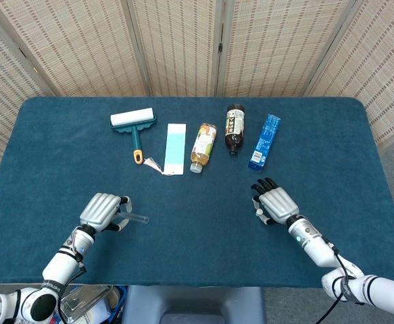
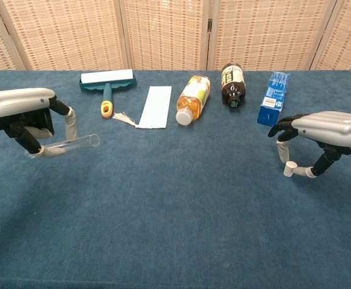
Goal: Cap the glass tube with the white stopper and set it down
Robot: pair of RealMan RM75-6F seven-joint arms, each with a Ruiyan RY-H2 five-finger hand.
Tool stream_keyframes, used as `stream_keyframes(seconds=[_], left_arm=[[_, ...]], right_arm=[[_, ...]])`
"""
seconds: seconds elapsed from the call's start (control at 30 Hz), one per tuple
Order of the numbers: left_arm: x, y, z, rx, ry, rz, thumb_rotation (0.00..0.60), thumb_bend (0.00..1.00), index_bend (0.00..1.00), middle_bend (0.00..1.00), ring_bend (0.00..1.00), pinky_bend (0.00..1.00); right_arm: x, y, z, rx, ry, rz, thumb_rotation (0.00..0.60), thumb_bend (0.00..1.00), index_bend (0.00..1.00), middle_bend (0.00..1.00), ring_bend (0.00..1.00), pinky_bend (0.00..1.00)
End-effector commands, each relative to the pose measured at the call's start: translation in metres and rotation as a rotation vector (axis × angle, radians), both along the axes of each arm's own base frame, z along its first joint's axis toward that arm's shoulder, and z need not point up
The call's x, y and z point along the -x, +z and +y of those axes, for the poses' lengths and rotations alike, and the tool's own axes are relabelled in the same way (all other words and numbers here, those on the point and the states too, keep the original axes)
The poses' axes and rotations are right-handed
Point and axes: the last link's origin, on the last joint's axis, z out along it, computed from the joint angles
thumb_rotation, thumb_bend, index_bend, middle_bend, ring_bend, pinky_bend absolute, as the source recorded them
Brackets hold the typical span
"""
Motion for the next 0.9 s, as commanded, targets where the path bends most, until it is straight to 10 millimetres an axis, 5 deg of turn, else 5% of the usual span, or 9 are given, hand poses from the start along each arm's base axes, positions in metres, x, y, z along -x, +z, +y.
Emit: stream_keyframes(seconds=[0.03,0.37,0.7,0.9], left_arm=[[0.000,0.000,0.000,0.001,0.001,0.000,0.600,0.38,0.61,1.00,1.00,1.00],[0.000,0.009,0.008,-0.028,0.010,-0.023,0.600,0.38,0.61,1.00,1.00,1.00],[-0.023,0.034,0.028,-0.099,0.016,-0.218,0.600,0.40,0.61,1.00,1.00,1.00],[-0.042,0.040,0.035,-0.096,0.014,-0.295,0.600,0.41,0.61,1.00,1.00,1.00]], right_arm=[[0.000,0.000,0.000,-0.001,-0.002,0.000,0.600,0.34,0.50,0.15,0.00,0.00],[-0.016,0.021,-0.002,0.040,0.017,-0.077,0.600,0.42,0.56,0.17,0.00,0.00],[-0.088,0.091,-0.017,0.166,0.152,-0.286,0.600,0.43,0.59,0.17,0.00,0.00],[-0.130,0.110,-0.021,0.182,0.228,-0.416,0.600,0.43,0.59,0.17,0.00,0.00]])
